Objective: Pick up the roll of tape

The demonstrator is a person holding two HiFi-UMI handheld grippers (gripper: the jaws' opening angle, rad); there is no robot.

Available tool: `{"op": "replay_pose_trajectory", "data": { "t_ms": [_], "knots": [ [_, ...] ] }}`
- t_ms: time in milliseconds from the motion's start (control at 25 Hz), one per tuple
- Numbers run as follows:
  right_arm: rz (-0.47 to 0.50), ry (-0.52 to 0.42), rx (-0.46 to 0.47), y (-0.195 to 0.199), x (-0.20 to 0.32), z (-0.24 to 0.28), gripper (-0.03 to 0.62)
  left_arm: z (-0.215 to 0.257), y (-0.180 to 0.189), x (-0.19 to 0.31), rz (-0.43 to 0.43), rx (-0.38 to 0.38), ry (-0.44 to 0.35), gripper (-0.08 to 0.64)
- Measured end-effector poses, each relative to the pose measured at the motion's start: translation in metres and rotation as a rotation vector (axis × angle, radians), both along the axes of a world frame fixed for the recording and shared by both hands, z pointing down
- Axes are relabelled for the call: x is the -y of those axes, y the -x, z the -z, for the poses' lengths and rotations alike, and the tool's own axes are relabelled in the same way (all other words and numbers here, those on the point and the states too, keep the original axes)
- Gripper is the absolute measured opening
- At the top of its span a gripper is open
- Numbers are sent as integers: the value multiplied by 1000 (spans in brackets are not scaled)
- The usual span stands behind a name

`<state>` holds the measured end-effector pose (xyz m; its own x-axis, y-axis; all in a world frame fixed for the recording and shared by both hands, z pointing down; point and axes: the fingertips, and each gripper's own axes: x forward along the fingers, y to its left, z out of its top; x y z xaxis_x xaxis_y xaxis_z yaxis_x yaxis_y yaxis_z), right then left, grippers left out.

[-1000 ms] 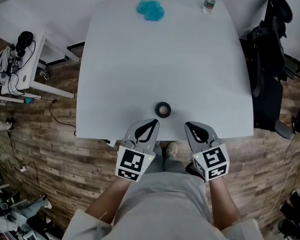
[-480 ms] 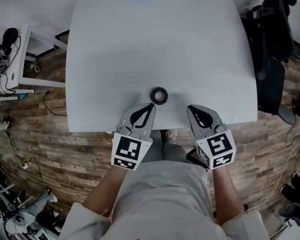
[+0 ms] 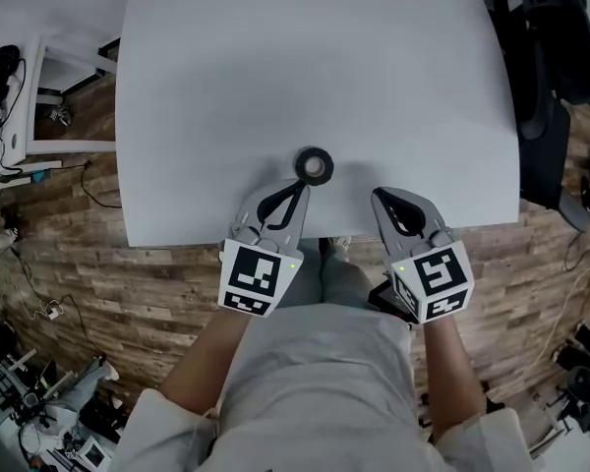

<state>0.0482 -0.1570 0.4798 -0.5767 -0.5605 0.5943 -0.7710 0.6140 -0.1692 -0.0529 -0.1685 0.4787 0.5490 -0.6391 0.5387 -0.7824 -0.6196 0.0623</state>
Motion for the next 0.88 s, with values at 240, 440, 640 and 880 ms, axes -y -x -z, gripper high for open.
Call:
{"op": "replay_pose_trajectory", "data": {
  "t_ms": [240,440,640,880],
  "knots": [
    [-10,23,4,-1,0,-13,6,-17,-2,4,-32,19,20,41],
    [-19,36,5,0,2,-21,6,-35,0,9,-48,36,53,83],
    [-21,54,2,0,3,-28,6,-61,-4,11,-94,60,103,152],
    [-19,75,0,1,0,-35,6,-88,-6,14,-144,142,134,276]
  ]
}}
